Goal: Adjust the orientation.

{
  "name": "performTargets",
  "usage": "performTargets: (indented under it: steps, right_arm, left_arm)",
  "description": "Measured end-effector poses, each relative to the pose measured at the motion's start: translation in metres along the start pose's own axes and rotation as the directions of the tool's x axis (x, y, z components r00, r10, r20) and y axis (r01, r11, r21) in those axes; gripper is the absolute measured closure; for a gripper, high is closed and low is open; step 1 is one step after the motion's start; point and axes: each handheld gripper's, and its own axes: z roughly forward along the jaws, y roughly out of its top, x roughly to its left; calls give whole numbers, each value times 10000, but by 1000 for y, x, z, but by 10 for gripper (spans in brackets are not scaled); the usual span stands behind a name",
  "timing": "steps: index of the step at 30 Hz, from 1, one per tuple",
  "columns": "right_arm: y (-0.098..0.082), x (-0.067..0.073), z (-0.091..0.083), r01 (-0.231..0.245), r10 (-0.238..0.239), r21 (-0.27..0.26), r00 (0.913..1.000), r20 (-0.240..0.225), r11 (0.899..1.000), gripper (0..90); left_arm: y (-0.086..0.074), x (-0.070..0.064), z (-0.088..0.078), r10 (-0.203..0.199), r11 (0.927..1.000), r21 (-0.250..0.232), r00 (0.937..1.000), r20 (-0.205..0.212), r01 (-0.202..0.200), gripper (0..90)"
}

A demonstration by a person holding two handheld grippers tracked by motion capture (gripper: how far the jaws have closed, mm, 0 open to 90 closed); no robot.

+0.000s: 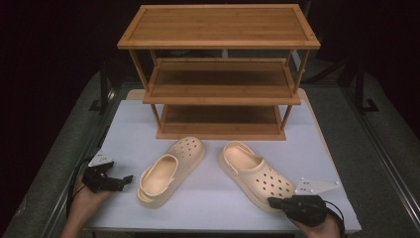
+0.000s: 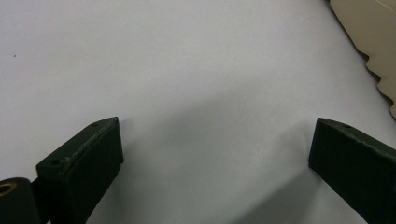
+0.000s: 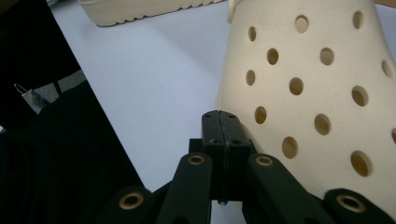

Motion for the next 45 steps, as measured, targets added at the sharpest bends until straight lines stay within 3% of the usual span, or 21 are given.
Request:
performTargets:
  steps: [7,15,19,24,30,34,42,45]
  right_arm:
    - [-2,-10,-5,-186,188,-96,9997,176,9998,900]
    - [-2,-20,-11,-227,236,-138,9973,692,9996,900]
    - [0,-30,-15,-274,291,-168,9931,1137,9995,900]
    - [0,-42,-18,-423,455,-281,9909,1268,9987,900]
    - [-7,-36,-23,-623,660,-350,9911,1155,9974,899]
    - [-16,-32,-22,-785,785,-56,9884,1304,9969,899]
    - [-22,-40,-21,-1060,1012,202,9808,1669,9942,899]
    - [-22,-40,-20,-1074,1027,213,9818,1599,9940,899]
  left_arm:
    - [0,0,0,-2,10000,2,10000,0,2,23]
    - [0,0,0,-1,10000,9,10000,2,1,24]
    - [0,0,0,-7,10000,5,10000,4,7,23]
    - [0,0,0,-9,10000,7,10000,5,9,23]
    - [0,0,0,-1,10000,6,10000,2,1,24]
    - [0,0,0,-9,10000,-4,10000,-3,9,24]
    - [0,0,0,-13,10000,-1,10000,4,13,24]
    - [0,0,0,-1,10000,8,10000,4,1,24]
